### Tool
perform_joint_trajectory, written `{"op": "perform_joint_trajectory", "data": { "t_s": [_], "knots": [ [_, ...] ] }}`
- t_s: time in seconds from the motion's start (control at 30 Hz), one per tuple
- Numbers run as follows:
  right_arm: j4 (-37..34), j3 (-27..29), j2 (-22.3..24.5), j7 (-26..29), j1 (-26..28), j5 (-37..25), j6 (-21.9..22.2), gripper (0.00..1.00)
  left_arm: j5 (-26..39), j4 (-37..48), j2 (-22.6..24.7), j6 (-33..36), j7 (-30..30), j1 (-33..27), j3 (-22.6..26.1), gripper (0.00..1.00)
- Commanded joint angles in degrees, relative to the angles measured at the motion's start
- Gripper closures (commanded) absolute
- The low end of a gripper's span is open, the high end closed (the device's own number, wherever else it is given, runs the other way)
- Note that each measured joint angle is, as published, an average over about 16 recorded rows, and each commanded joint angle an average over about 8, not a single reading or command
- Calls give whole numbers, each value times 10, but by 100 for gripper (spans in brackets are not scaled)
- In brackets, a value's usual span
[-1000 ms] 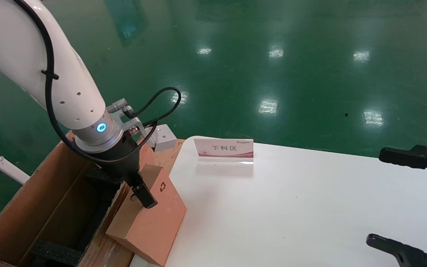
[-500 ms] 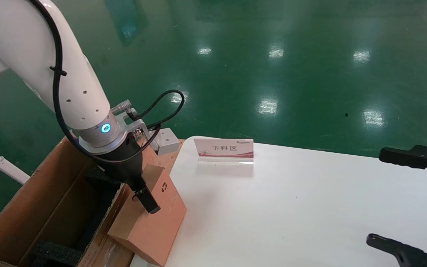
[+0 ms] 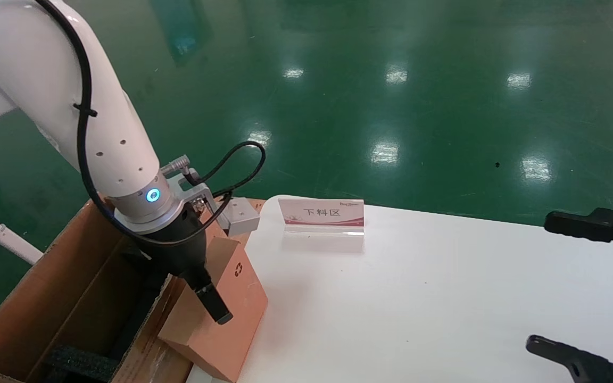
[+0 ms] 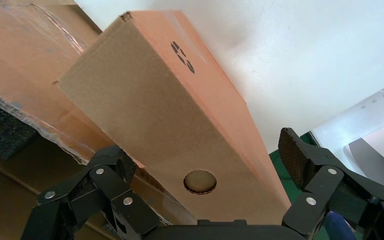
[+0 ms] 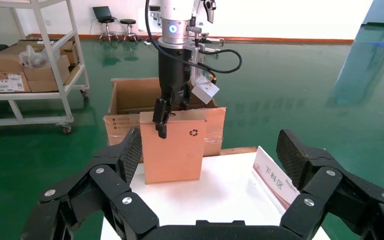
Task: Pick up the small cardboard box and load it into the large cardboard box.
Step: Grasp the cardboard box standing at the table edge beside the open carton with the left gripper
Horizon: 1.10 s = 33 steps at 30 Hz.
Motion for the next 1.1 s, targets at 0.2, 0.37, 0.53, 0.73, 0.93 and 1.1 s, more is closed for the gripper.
{"op": "perform_joint_trajectory", "data": {
  "t_s": [0.2,0.37,0.53,0.73,0.93,1.1],
  "knots": [
    [0,0,0,0,0,0,0,0,-4,-1,-1,2,0,1,0,10],
    [0,0,0,0,0,0,0,62,-3,-1,-1,2,0,1,0,72],
    [0,0,0,0,0,0,0,100,-2,-1,-1,2,0,1,0,100],
    [0,0,0,0,0,0,0,100,-1,-1,-1,1,0,1,0,100],
    [0,0,0,0,0,0,0,100,-1,-1,-1,1,0,1,1,100],
    [0,0,0,0,0,0,0,100,0,0,0,1,0,1,1,100]
  ]
}}
